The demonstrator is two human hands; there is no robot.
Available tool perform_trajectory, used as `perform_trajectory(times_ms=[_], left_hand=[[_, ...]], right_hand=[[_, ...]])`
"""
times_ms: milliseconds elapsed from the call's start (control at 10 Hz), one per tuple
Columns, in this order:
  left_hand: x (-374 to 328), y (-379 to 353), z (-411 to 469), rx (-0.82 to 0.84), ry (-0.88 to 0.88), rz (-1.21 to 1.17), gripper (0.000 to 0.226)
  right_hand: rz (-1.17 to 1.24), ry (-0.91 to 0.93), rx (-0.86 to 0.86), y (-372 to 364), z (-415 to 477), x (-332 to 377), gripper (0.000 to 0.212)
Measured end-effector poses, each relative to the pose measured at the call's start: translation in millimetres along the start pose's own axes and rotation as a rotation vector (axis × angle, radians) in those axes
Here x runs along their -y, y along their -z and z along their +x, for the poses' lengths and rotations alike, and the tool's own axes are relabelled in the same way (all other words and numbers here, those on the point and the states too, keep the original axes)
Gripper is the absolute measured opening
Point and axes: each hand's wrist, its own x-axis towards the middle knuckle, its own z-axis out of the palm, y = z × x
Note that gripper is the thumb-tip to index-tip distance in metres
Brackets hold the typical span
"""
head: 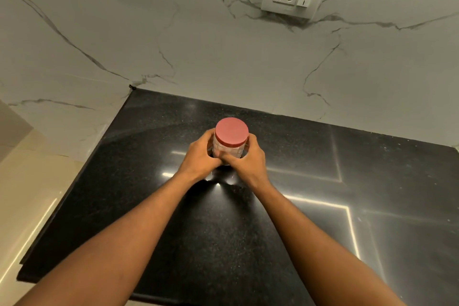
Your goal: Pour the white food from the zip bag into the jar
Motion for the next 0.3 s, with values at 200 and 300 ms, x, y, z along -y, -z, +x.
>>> perform_trajectory(times_ms=[200,300], left_hand=[[-3,8,-17,0.040,0.012,0.132,0.101],[-11,23,-43,-0.065,0.015,0.293,0.102]], right_hand=[[-0.110,0.037,0.046,7,-17,8,0.110],[-0.342,0.077,0.006,15,-41,14,0.116]])
